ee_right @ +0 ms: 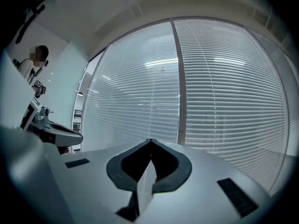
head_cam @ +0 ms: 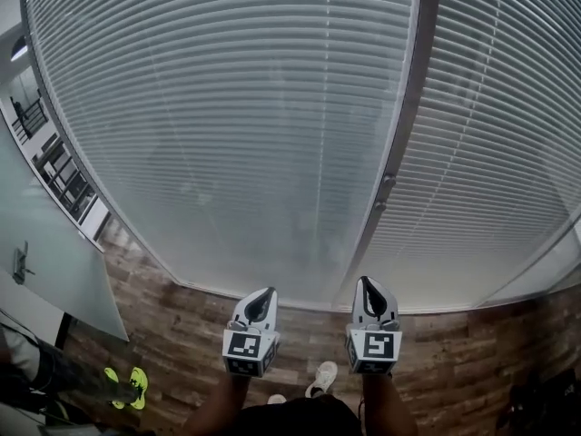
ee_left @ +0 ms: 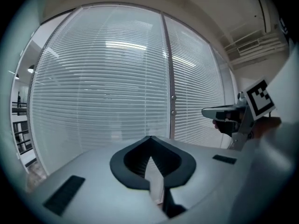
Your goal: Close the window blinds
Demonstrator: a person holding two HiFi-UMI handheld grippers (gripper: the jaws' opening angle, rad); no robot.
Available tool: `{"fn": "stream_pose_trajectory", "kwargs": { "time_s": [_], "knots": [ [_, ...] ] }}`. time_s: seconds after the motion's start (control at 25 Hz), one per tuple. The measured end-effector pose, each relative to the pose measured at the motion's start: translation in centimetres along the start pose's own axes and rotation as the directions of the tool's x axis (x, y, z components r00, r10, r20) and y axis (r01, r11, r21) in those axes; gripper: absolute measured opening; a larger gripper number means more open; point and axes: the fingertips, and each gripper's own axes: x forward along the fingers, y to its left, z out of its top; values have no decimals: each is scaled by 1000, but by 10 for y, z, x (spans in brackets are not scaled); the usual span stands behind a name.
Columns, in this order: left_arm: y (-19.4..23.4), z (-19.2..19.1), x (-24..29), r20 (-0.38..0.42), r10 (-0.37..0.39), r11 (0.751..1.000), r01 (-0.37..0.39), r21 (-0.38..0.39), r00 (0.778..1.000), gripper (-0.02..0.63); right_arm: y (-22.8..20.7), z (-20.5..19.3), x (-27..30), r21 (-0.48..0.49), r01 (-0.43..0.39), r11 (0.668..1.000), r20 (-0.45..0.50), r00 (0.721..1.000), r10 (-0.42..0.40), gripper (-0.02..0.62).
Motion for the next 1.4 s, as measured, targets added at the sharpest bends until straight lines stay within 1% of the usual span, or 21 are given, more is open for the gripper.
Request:
{"fn": "stream_pose_trajectory", "kwargs": {
  "time_s": [0.08,0.16,0.24,0.36,0.48,0.64,0.76,0.88,0.96,1.04,1.12,1.24,1.4],
  "knots": [
    [3,-6,-21,-7,-9,1000,8,-17,1000,0,17,-1,-16,39,-10,999,2,1000,10,3],
    [3,-15,-35,-25,-30,999,30,-24,999,0,28,-6,-28,114,-24,993,5,1000,24,3],
    [2,-19,-47,-31,-45,999,44,-24,999,0,34,-7,-39,139,-20,990,12,1000,19,3],
    [-1,-14,-74,-2,-56,998,56,-20,998,0,49,0,-67,114,-15,993,31,999,11,3],
    [-9,-12,-95,10,-88,996,88,-4,996,0,61,4,-95,86,-11,996,60,998,6,3],
    [-15,-11,-105,1,-86,996,86,-9,996,0,62,-5,-120,67,1,998,33,999,-3,3],
    [-23,-6,-109,32,-87,996,87,-20,996,0,57,-13,-135,37,-2,999,10,1000,2,3],
    [-31,-4,-112,26,-70,997,70,-31,997,0,47,-16,-146,23,1,1000,-1,1000,-1,3],
    [-42,-6,-118,25,-77,996,78,-35,997,0,43,-15,-156,24,8,1000,-2,1000,-8,3],
    [-56,-7,-127,36,-87,996,88,-32,996,0,38,-17,-168,25,13,1000,-5,1000,-13,3],
    [-71,-7,-134,42,-79,996,81,-26,996,0,32,-19,-179,22,12,1000,-7,1000,-11,3],
    [-92,-11,-139,8,-51,998,51,-23,999,0,16,-33,-195,23,-5,1000,-11,1000,6,3],
    [-132,-21,-150,27,-68,997,69,-21,997,0,-7,-34,-231,2,7,1000,-54,999,-7,3]
  ]
}}
